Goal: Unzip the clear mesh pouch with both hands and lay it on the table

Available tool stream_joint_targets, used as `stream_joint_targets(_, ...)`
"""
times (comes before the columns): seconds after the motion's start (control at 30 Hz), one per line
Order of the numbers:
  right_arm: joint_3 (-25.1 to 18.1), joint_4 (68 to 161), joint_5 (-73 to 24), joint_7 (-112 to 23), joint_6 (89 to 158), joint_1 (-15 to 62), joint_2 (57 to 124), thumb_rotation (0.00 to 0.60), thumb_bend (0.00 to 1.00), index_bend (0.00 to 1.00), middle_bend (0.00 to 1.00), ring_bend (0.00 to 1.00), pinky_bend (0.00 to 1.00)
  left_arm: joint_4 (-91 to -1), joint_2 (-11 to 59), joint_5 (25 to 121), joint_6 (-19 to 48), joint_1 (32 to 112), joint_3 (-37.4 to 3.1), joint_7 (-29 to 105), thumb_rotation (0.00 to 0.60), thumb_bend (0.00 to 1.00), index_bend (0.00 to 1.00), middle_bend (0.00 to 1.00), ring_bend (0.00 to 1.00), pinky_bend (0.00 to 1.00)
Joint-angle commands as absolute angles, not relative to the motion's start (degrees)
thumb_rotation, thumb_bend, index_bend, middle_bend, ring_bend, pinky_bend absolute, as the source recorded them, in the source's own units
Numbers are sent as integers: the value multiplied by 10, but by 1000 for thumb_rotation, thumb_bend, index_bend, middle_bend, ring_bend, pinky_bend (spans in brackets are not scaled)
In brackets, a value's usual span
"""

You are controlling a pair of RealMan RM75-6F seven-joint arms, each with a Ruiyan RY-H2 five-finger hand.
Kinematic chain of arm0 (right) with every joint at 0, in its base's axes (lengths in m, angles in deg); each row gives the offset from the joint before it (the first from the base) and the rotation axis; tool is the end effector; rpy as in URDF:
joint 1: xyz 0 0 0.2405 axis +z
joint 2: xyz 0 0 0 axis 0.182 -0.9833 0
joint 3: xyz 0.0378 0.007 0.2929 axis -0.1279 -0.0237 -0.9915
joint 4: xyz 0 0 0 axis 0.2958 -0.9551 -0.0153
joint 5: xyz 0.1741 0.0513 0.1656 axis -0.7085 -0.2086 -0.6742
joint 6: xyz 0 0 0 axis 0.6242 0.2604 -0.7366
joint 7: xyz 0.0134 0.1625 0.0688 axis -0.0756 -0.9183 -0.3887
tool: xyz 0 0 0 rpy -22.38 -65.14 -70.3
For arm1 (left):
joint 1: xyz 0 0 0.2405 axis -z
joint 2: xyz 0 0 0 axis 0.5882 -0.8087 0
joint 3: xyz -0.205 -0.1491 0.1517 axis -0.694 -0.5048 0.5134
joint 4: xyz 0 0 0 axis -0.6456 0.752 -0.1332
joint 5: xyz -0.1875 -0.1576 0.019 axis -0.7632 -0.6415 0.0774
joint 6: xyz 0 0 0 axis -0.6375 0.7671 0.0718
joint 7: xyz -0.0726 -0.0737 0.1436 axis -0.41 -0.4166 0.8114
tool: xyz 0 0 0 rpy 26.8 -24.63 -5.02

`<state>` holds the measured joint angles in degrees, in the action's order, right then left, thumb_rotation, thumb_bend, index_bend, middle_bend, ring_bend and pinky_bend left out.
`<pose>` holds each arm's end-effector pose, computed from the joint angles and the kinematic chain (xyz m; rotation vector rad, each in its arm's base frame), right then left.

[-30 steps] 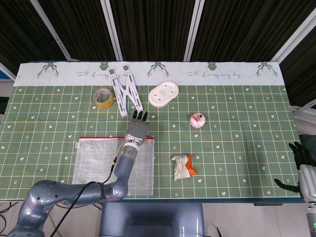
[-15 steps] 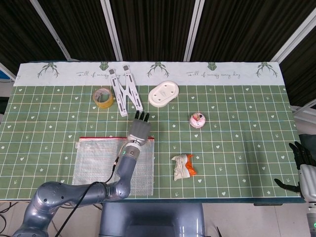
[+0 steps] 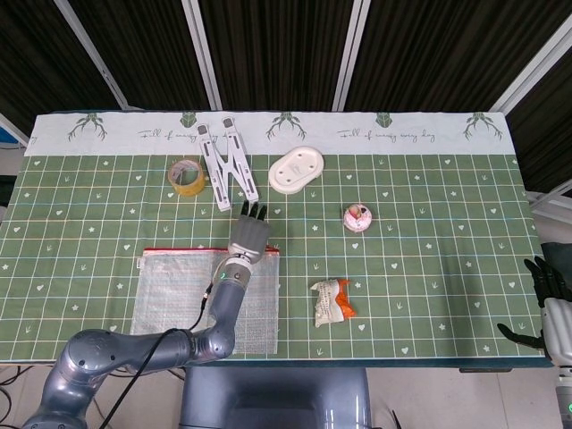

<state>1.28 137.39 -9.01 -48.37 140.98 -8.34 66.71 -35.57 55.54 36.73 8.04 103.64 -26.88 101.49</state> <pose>-0.3794 -0.2110 0.1721 1.2097 -1.0655 0.8758 -0.0426 0.4534 -0.1861 -1.8778 -0.6750 -0.4839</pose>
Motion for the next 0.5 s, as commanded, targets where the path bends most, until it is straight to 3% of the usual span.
stream_joint_targets(0.03, 13, 1374, -91, -484, 1410, -84, 667, 600, 200, 0, 0, 0, 207, -355, 556, 367, 80, 1036, -268, 1017, 600, 315, 517, 89, 0, 0)
stream_joint_targets(0.5, 12, 1374, -92, -484, 1409, -83, 666, 600, 203, 0, 0, 0, 207, -352, 558, 373, 74, 1033, -266, 1012, 600, 402, 556, 112, 0, 0)
